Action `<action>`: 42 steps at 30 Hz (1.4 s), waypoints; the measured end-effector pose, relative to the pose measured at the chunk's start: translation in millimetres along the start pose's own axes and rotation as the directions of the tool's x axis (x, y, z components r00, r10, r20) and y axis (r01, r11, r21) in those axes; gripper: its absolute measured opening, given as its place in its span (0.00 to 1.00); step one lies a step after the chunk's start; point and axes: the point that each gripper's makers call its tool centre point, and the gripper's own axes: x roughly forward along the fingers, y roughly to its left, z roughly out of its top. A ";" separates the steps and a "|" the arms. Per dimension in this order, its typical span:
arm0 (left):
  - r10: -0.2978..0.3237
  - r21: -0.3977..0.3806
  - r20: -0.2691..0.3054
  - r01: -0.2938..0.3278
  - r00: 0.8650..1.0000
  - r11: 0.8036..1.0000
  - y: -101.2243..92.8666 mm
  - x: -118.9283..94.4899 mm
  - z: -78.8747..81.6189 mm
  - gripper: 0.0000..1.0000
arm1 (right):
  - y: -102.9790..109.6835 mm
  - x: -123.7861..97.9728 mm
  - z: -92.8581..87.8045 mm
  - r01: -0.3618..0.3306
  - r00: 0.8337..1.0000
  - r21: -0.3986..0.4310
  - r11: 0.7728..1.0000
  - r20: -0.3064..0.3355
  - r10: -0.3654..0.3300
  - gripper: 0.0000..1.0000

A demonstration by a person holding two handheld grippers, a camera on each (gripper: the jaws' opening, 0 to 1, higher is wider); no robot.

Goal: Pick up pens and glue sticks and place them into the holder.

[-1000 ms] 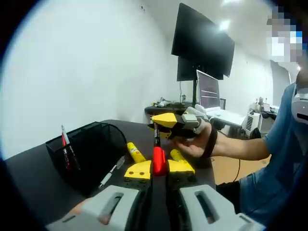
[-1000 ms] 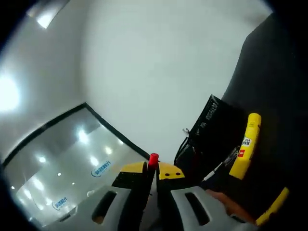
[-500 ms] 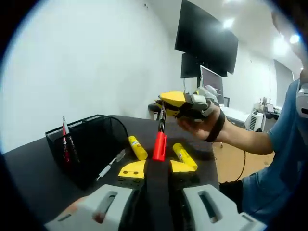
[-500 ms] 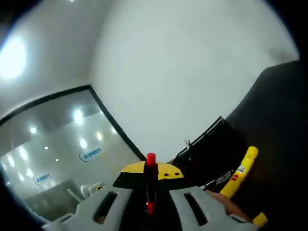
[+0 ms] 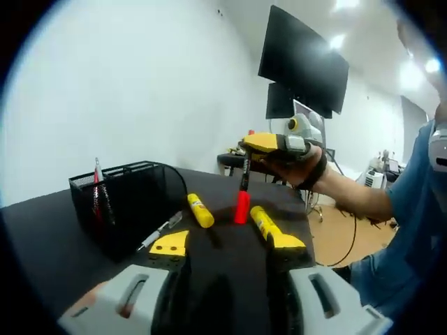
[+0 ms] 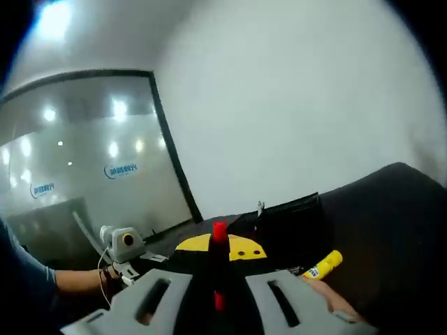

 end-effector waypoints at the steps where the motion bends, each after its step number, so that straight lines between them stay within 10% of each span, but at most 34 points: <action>1: 0.008 -0.009 0.009 -0.008 1.000 1.000 1.0 -0.5 -1.1 0.44 | 0.7 -0.5 0.0 -0.002 1.000 -0.013 1.000 -0.006 0.002 0.04; 13: 0.076 -0.083 0.075 -0.070 0.994 0.994 7.8 4.9 -26.1 0.70 | -2.3 -14.2 9.7 -0.006 0.999 -0.091 0.996 -0.040 0.003 0.04; 42: 0.117 -0.102 0.151 -0.103 0.982 0.989 26.0 0.8 -28.2 0.74 | -28.7 -0.5 32.9 0.021 0.997 -0.197 0.980 -0.065 -0.034 0.04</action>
